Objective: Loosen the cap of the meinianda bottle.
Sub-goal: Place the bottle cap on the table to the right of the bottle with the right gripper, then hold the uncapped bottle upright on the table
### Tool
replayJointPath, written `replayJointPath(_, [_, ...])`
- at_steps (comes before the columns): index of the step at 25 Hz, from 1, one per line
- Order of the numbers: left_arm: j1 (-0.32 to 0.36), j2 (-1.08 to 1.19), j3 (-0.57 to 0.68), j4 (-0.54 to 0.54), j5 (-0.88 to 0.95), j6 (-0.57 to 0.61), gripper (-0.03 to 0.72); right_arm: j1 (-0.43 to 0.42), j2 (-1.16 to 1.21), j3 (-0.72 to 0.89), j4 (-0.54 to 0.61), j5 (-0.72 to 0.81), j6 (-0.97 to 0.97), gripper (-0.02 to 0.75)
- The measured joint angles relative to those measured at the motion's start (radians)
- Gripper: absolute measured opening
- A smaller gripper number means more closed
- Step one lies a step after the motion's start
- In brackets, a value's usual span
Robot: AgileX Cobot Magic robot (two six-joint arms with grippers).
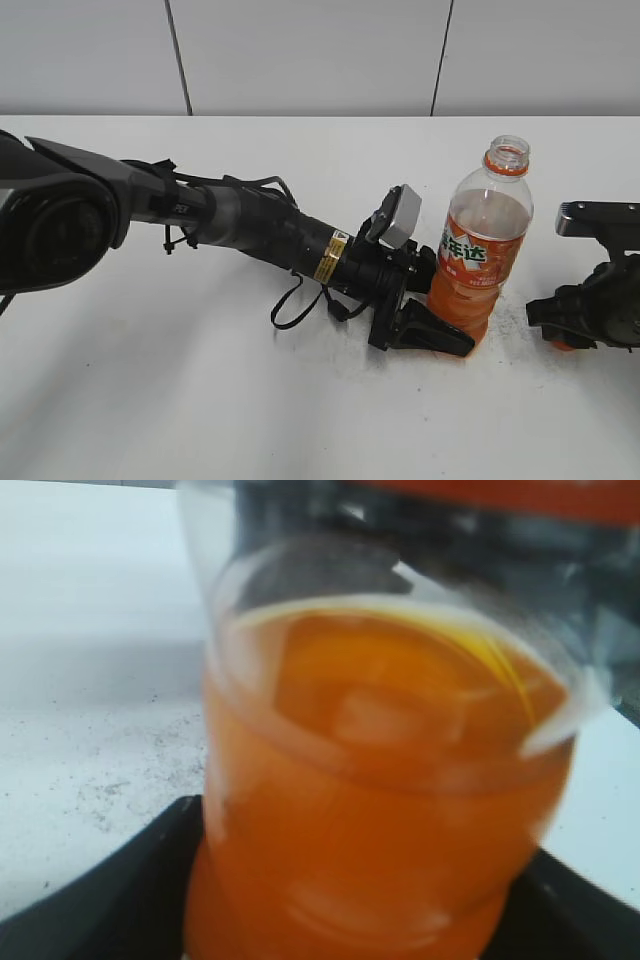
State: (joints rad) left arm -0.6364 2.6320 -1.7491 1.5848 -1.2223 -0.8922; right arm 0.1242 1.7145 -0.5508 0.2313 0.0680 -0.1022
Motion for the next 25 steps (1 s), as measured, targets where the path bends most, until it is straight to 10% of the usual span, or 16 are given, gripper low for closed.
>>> replayJointPath(9, [0.000, 0.000, 0.000, 0.000, 0.000, 0.000, 0.568, 0.000, -0.001, 0.000, 0.059, 0.021, 0.003, 0.509])
replayJointPath(25, [0.054, 0.000, 0.000, 0.079, -0.011, -0.055, 0.656, 0.000, -0.145, 0.000, 0.092, 0.140, 0.005, 0.527])
